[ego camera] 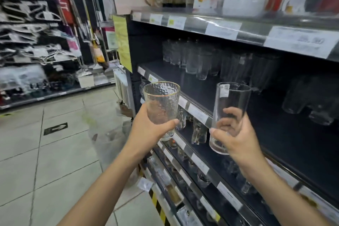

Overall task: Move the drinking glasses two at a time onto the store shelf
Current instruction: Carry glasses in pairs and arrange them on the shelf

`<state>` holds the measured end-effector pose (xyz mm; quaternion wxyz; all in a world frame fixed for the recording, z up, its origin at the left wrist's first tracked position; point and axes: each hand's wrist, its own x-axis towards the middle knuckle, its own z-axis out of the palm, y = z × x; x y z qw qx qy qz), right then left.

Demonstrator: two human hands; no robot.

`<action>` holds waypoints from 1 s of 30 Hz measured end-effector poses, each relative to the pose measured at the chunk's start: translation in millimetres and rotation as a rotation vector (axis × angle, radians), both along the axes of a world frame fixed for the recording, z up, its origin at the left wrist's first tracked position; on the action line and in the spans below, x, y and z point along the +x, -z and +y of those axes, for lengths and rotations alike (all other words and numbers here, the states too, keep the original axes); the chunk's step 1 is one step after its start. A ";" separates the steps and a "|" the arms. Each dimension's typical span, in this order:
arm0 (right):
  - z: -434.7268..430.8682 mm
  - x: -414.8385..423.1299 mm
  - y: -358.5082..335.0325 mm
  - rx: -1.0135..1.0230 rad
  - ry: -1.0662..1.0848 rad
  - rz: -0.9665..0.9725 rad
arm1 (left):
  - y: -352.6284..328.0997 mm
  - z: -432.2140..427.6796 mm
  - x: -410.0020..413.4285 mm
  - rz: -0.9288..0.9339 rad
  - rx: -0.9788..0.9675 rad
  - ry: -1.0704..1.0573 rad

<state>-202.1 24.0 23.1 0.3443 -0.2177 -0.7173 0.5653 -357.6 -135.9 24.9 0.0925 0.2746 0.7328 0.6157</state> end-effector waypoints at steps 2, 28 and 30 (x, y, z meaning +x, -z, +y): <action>1.7 -25.1 0.2 -0.002 0.017 0.009 | 0.0 3.6 -29.4 0.008 -0.005 0.017; 78.2 -146.5 1.4 -0.042 0.771 0.083 | -2.8 207.0 -220.9 0.033 -0.060 0.676; 83.9 -149.8 4.3 -0.060 0.816 0.085 | 0.0 221.1 -225.0 0.038 -0.072 0.736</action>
